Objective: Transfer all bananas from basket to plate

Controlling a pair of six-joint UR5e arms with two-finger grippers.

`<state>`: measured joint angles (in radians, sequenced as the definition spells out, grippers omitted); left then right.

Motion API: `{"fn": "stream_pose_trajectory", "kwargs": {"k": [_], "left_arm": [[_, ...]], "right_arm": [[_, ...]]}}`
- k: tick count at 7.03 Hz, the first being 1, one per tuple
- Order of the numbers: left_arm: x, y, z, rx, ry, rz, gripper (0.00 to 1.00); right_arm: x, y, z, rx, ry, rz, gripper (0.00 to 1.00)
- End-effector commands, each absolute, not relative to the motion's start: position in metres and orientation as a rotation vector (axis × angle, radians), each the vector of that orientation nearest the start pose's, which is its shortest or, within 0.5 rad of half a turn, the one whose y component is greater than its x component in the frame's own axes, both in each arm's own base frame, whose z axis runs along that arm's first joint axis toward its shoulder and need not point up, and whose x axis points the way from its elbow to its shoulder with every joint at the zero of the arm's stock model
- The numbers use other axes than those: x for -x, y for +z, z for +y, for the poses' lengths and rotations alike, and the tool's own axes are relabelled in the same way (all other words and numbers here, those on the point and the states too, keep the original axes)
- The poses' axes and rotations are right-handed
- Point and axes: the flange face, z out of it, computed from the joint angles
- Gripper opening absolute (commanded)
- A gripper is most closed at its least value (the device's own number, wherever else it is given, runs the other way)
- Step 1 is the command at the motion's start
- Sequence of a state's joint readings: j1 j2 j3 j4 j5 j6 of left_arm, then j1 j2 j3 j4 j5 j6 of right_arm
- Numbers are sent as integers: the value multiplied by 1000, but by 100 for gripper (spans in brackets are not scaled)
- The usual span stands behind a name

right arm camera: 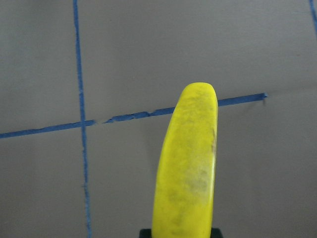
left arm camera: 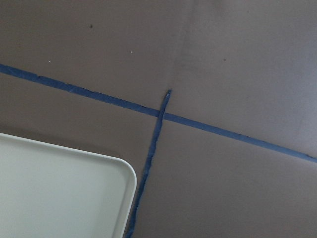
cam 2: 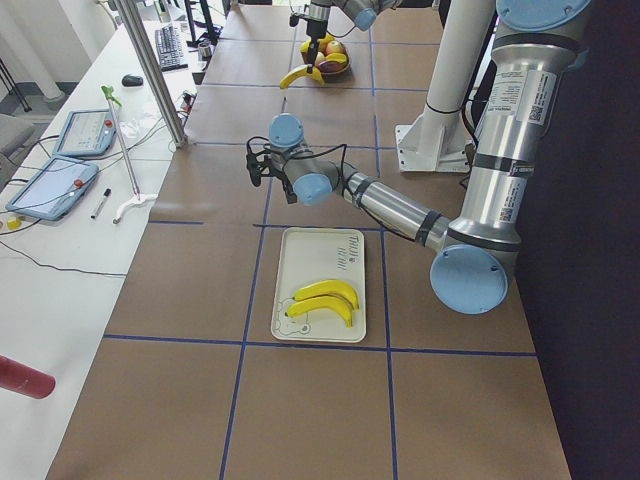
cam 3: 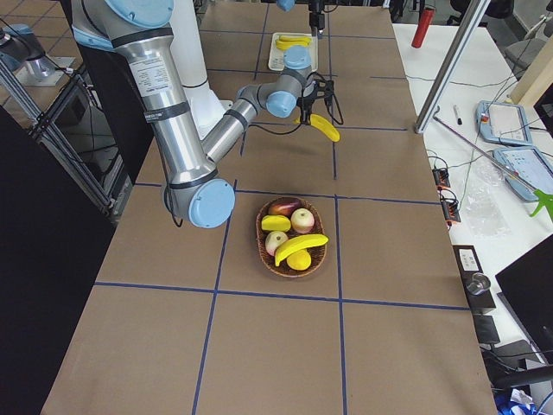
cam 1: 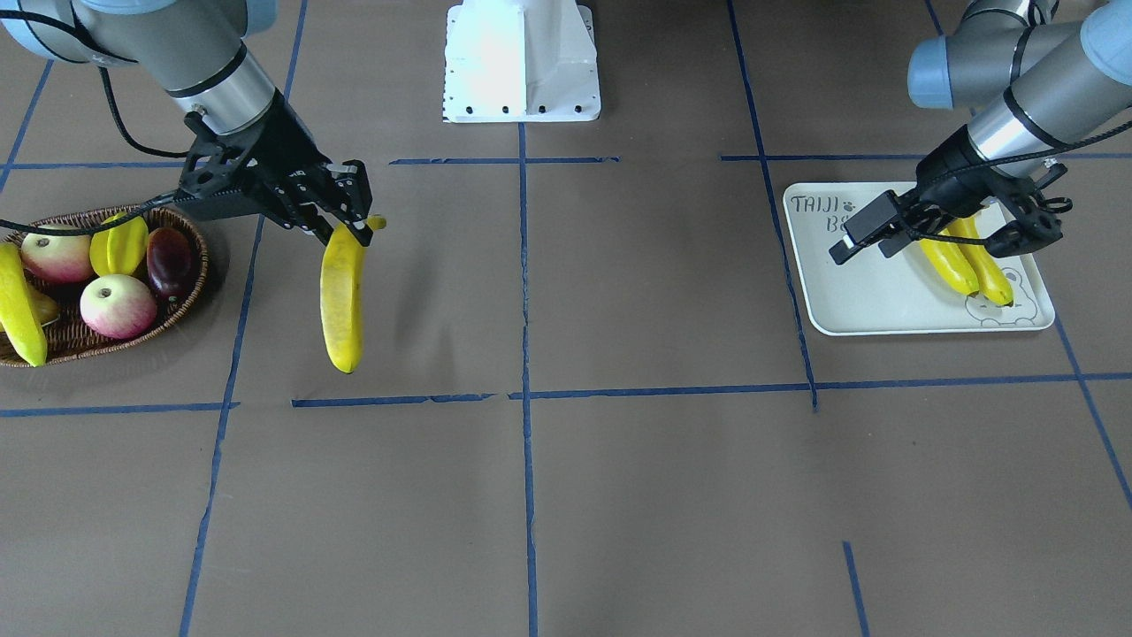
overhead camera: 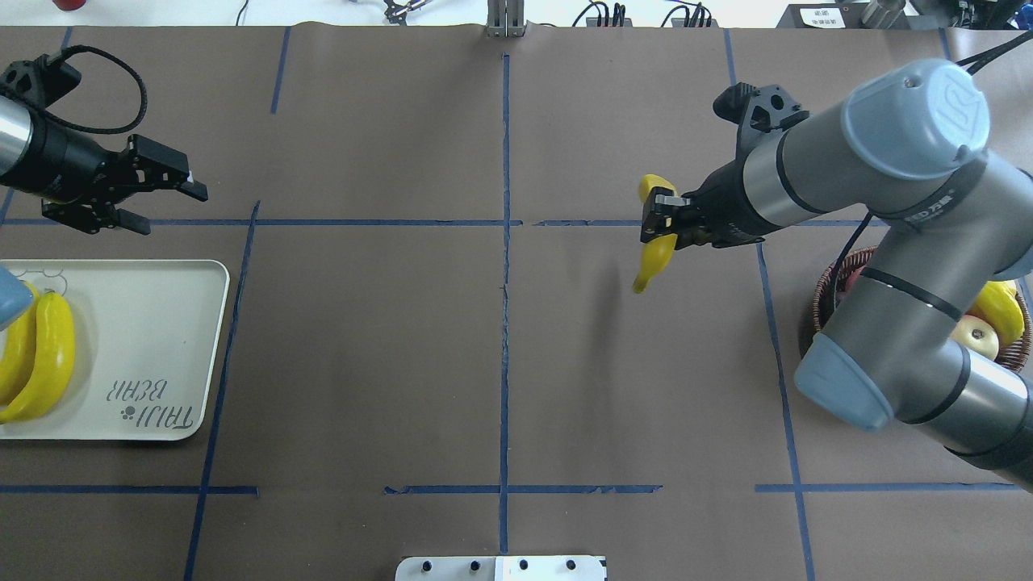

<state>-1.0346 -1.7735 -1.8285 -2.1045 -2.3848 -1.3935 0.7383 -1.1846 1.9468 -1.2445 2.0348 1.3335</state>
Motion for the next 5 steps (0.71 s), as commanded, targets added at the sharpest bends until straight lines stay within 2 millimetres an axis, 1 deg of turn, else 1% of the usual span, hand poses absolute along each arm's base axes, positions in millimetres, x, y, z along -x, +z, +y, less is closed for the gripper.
{"fn": "stream_pose_trajectory", "kwargs": {"k": [1,2,3,4,5], "left_arm": [[-258,295,-506,176,-430,1265,100],[-282,273,-505,230,-457,1276,100],[-299,255,-503,260,-464,1289,100],[-302,250,-505,282,-496,1289,100],[-307,230,-514,254,-513,1305,100]], "right_arm": [[403,229,-446,-134,233,-1328,2],[418,212,-443,-158,266,-1353,2],[427,190,-437,-160,266,-1387,2],[434,173,-428,-131,279,-1441,2],[445,165,-410,-133,286,-1508,2]]}}
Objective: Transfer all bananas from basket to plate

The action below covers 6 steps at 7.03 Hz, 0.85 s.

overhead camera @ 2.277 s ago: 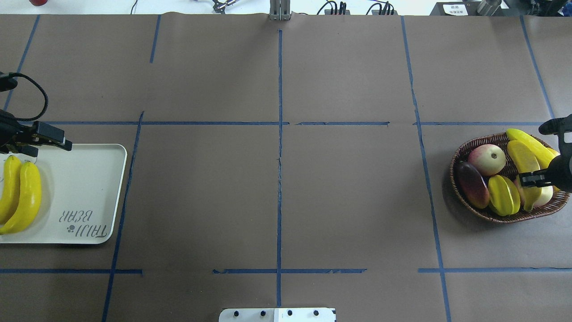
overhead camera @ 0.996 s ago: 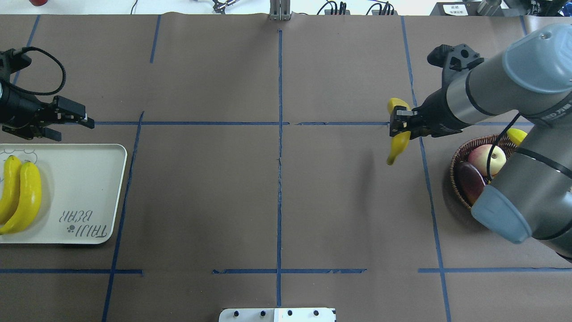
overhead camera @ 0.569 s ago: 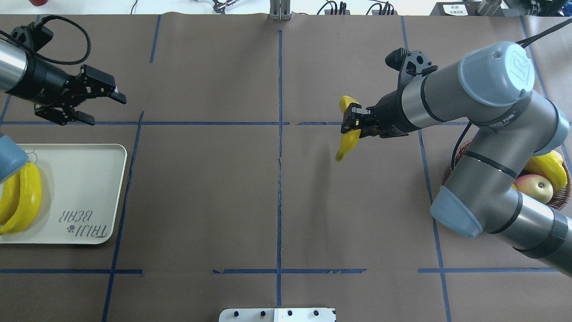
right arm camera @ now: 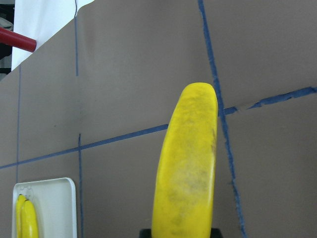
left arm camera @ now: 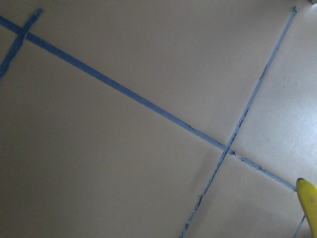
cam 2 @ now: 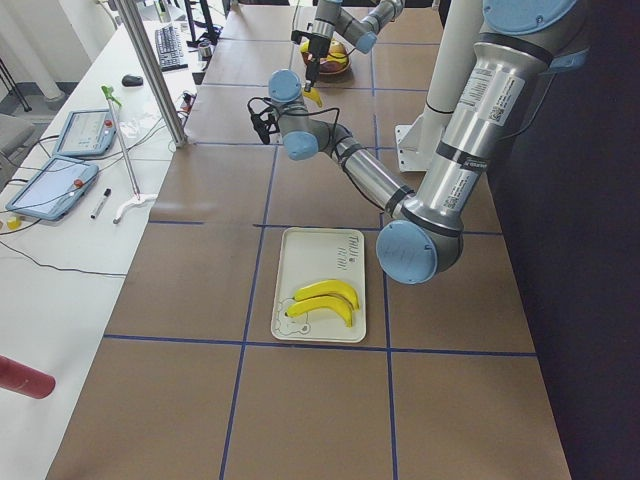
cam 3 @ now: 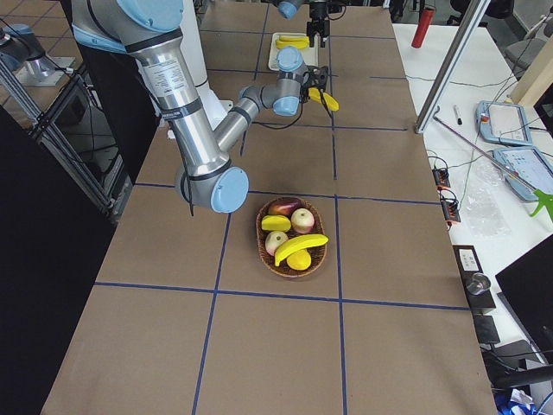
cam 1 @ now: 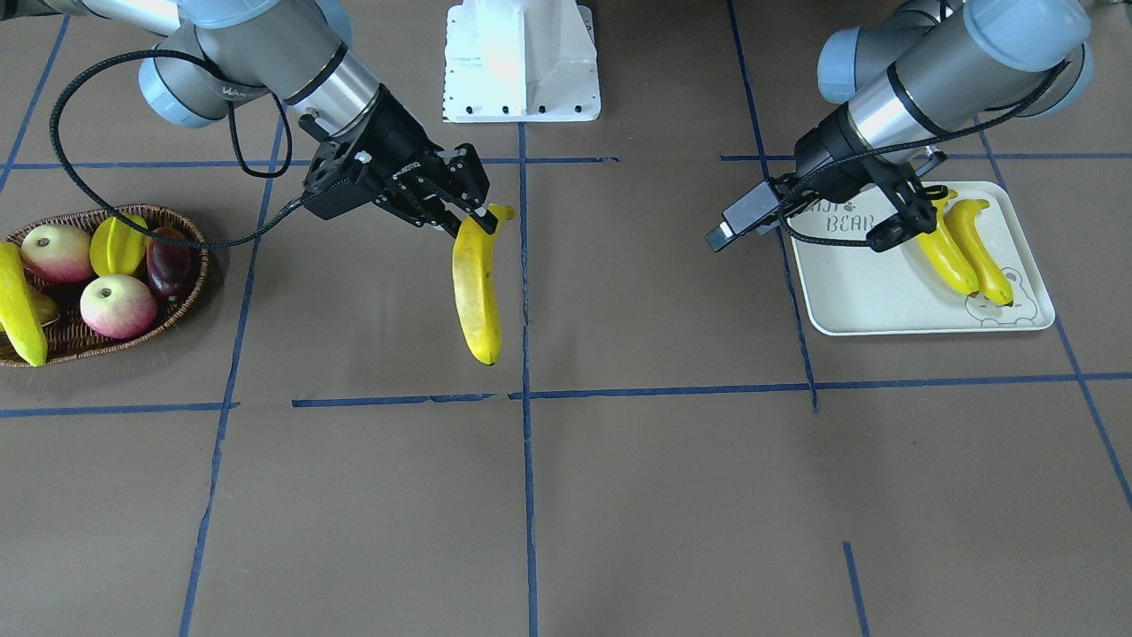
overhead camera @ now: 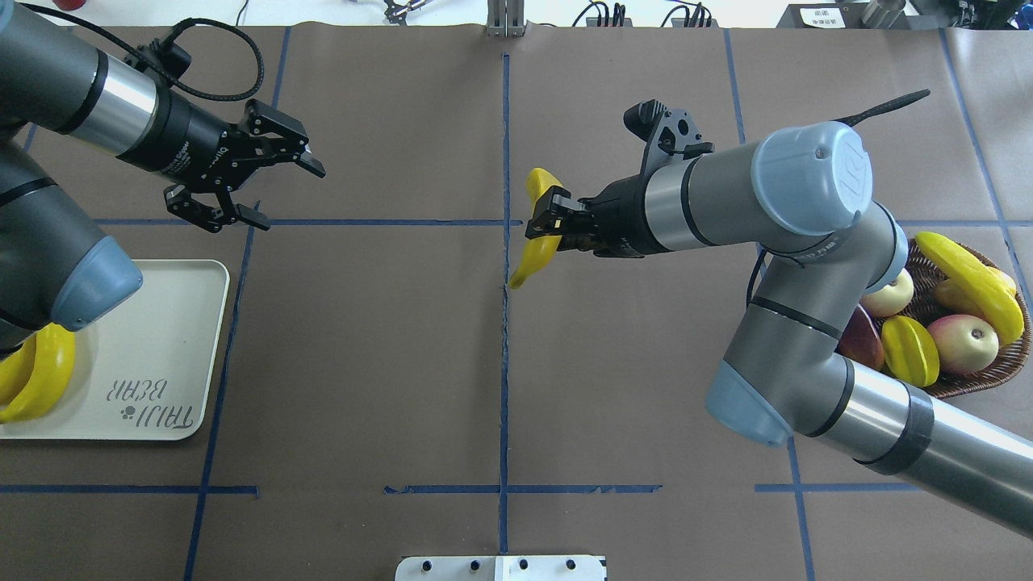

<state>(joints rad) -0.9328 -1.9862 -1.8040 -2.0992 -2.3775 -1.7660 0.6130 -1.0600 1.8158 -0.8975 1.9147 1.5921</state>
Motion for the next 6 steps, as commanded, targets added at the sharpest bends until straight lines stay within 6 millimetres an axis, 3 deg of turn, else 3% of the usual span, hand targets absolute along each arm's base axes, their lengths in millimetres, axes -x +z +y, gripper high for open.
{"fn": "stream_pose_trajectory", "kwargs": {"k": [1,2,3,6], "left_arm": [[-320,220,-519,278,-529,1307,100],[-338,208,-524,273,-530,1312,100],[-364,198,-514,247,-523,1312,100],[-397,192,-496,231,-508,1309,100]], "right_arm": [[458,163,-396,-143,296,-1525,2],[465,162,-388,-137,288,-1530,2],[471,158,-374,-131,257,-1569,2],[482,155,-358,-143,256,-1599,2]]}}
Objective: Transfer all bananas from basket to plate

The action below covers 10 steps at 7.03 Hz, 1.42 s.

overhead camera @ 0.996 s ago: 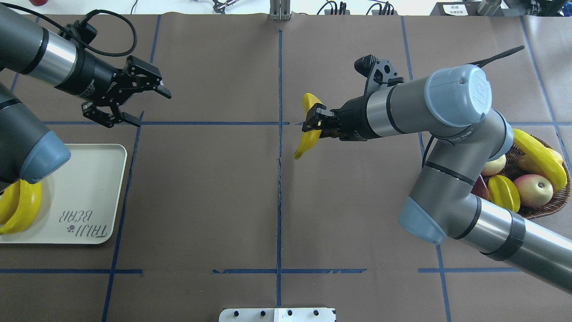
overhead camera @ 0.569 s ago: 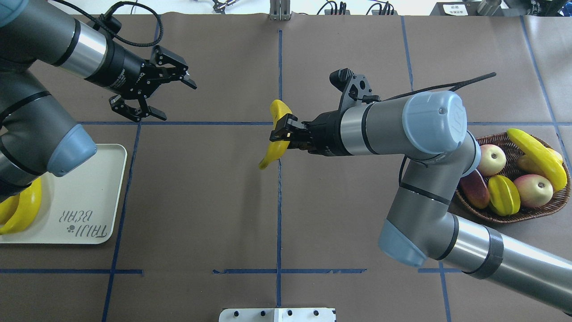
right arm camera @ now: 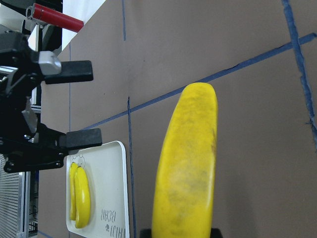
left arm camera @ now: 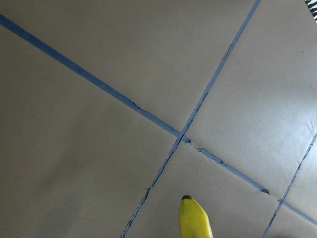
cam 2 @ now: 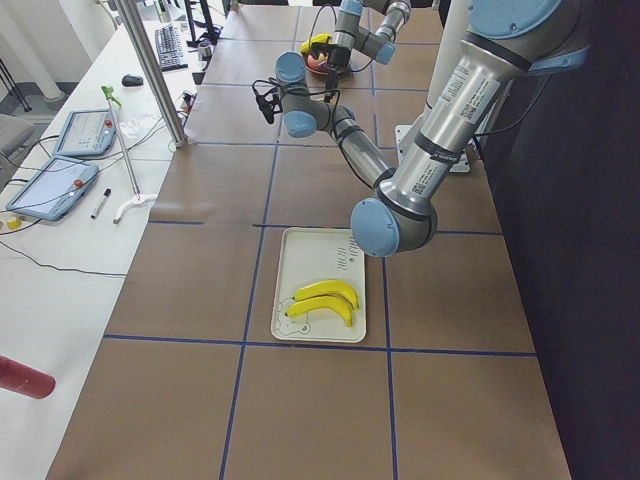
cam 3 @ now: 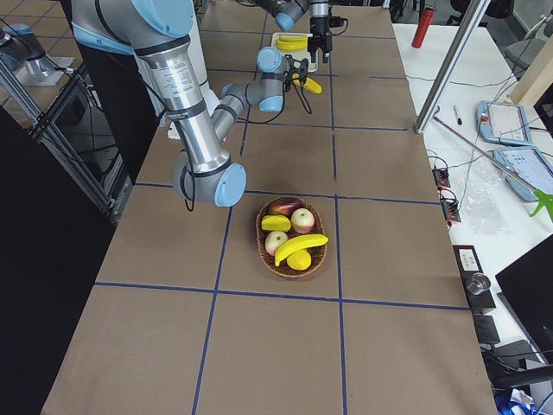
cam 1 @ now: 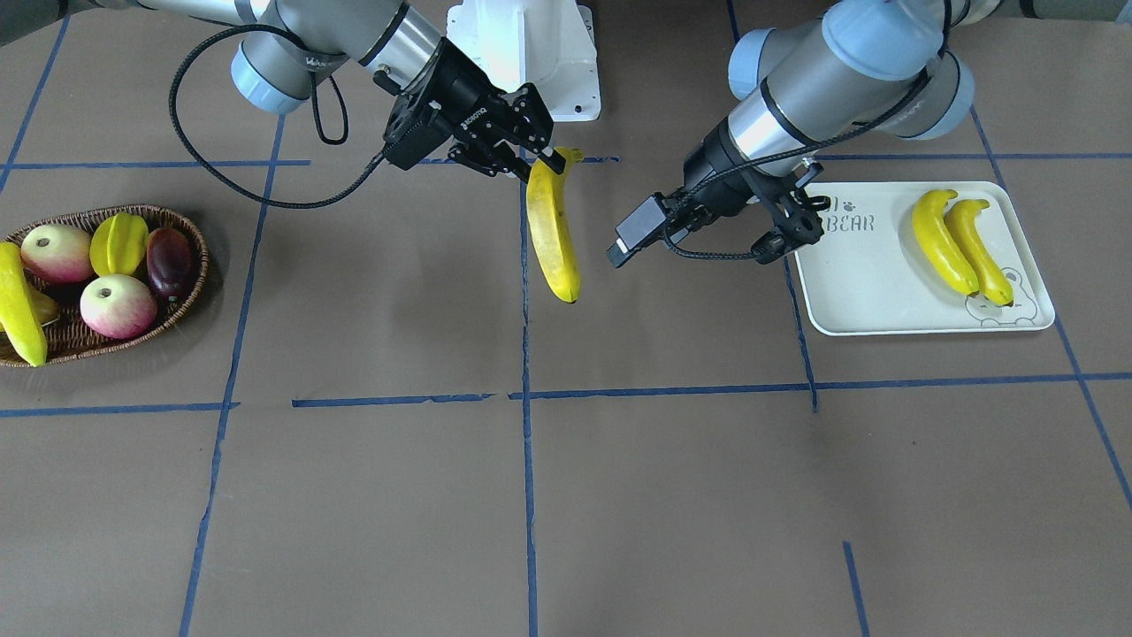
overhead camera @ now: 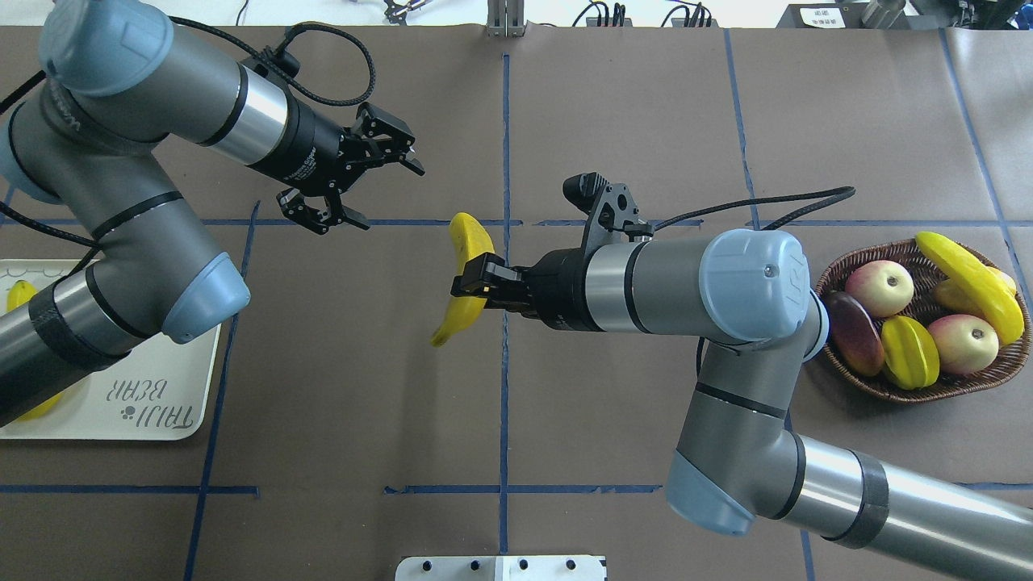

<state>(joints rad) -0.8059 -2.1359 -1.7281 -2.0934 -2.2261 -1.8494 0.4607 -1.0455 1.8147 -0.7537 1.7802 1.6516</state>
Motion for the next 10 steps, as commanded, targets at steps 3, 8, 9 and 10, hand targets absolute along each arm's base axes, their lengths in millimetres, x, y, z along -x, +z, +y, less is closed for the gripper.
{"fn": "stream_pose_trajectory", "kwargs": {"k": [3,8,9,10], "left_arm": [[-428,184,-492,256,-494,1299,100],[-464,175,-471,202,-499,1306,85],[-464,174,-471,200,-499,1307,82],[-464,174,-471,201,-498,1307,82]], "right_arm": [[481,153,-358,-145,255,-1605,2],[485,146,-354,-151,256,-1615,3],[486,146,-353,-148,254,-1615,3],[487,146,-352,-147,253,-1615,3]]}}
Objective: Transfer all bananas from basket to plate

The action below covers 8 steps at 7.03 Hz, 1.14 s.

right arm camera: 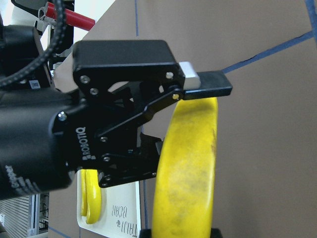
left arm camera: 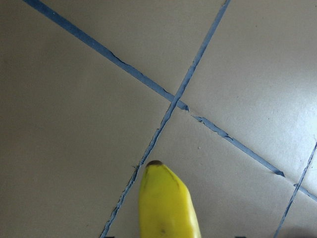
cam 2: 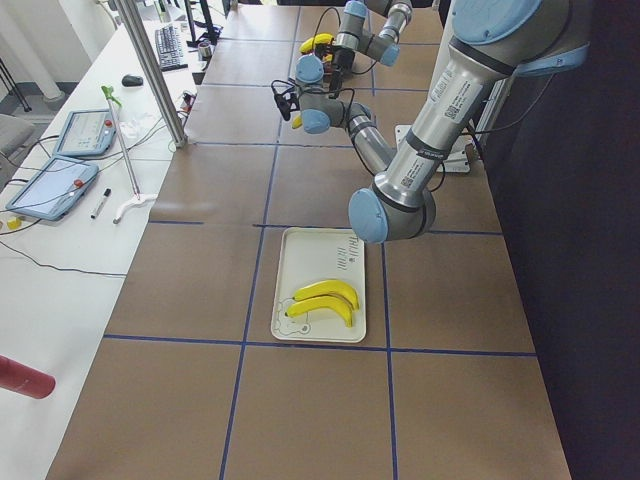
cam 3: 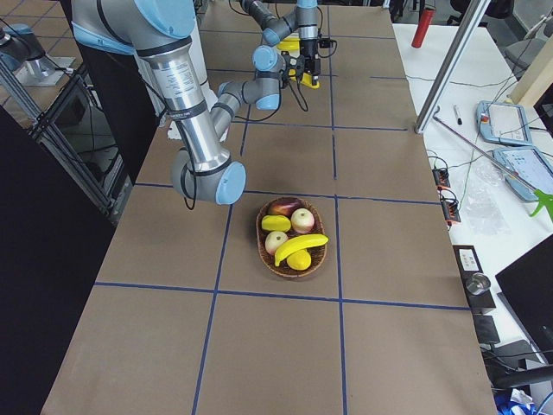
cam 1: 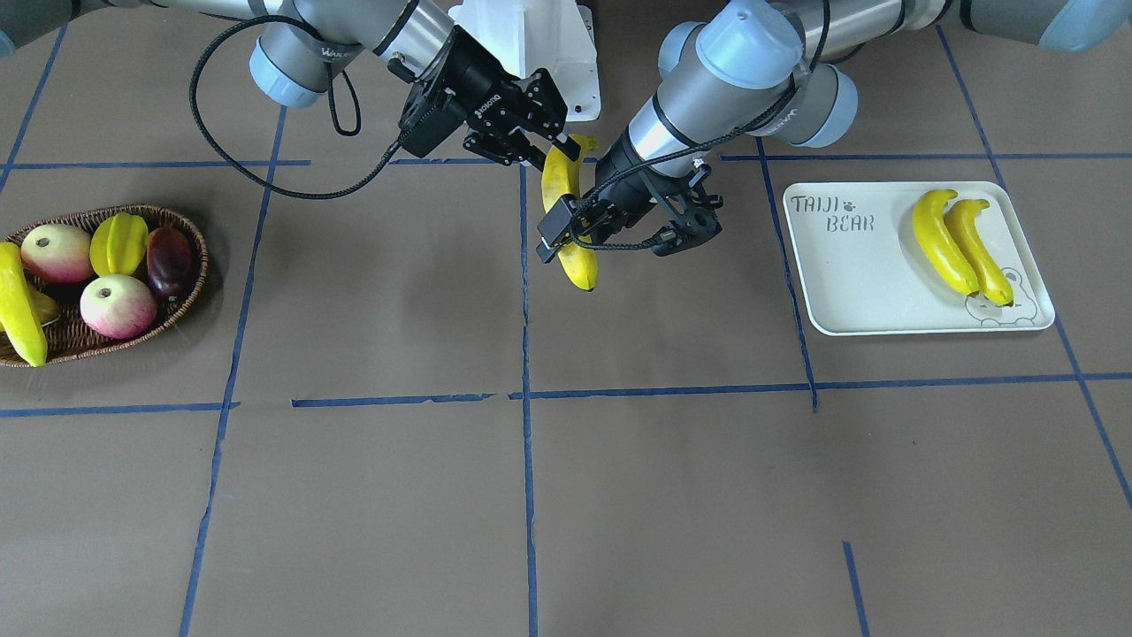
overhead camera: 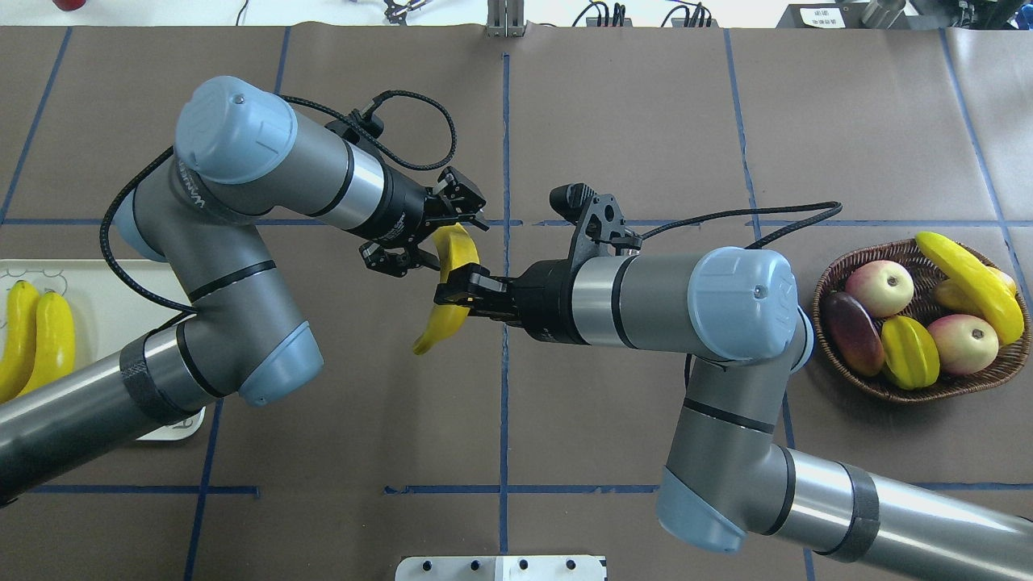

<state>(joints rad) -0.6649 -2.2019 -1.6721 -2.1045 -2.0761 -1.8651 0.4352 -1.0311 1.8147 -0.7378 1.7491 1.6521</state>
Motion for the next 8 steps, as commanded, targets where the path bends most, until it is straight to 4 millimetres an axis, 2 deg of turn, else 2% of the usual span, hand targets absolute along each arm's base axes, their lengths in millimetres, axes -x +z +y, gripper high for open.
{"fn": "stream_pose_trajectory", "kwargs": {"k": [1,2,4,5,6,7,8], "left_arm": [[-464,174,-471,200,-497,1307,82],[-464,174,-471,201,-498,1307,76],[-464,176,-471,200,-497,1304,58],[-463,176,-472,197,-495,1306,46],[-463,176,-472,196,-493,1306,30],[-462,176,-472,190,-487,1308,9],[-461,175,-472,187,-483,1311,0]], "right_arm": [[487,146,-352,-147,253,-1615,3],[487,146,-351,-146,252,-1615,3],[487,147,-351,-144,251,-1614,3],[487,147,-351,-144,251,-1614,3],[487,147,-351,-145,250,-1614,4],[487,146,-351,-144,253,-1615,15],[486,145,-352,-135,264,-1618,34]]}}
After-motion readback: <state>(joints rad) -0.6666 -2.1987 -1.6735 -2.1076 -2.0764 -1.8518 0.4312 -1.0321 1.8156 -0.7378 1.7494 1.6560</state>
